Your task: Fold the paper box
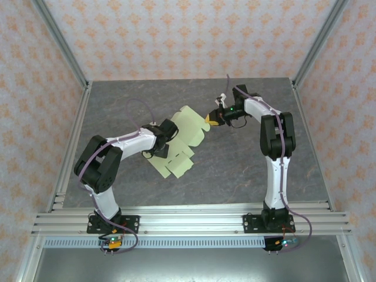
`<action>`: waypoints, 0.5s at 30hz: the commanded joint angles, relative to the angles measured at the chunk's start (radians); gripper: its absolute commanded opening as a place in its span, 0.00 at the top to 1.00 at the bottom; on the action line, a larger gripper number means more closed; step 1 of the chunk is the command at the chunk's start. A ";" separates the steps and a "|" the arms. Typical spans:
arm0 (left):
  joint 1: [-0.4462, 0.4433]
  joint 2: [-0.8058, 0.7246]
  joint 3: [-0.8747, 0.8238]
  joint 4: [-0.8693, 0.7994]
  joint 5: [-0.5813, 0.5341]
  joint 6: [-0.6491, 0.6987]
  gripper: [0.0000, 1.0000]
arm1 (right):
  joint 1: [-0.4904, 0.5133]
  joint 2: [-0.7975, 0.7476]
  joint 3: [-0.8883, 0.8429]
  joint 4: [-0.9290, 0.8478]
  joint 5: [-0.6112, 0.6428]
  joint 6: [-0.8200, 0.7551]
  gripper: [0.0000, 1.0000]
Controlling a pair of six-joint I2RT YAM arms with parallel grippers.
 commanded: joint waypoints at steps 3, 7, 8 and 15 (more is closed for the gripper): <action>0.002 -0.046 0.028 -0.023 -0.005 0.008 0.00 | 0.011 -0.069 -0.031 0.007 -0.009 -0.005 1.00; 0.002 -0.089 0.052 -0.056 0.018 -0.005 0.00 | 0.014 -0.107 -0.073 0.042 0.046 0.000 1.00; 0.003 -0.121 0.049 -0.054 0.043 -0.011 0.00 | 0.018 -0.121 -0.079 0.042 0.078 0.001 1.00; 0.023 -0.380 0.090 -0.079 0.230 -0.029 0.00 | 0.048 -0.292 -0.150 0.106 0.252 0.048 1.00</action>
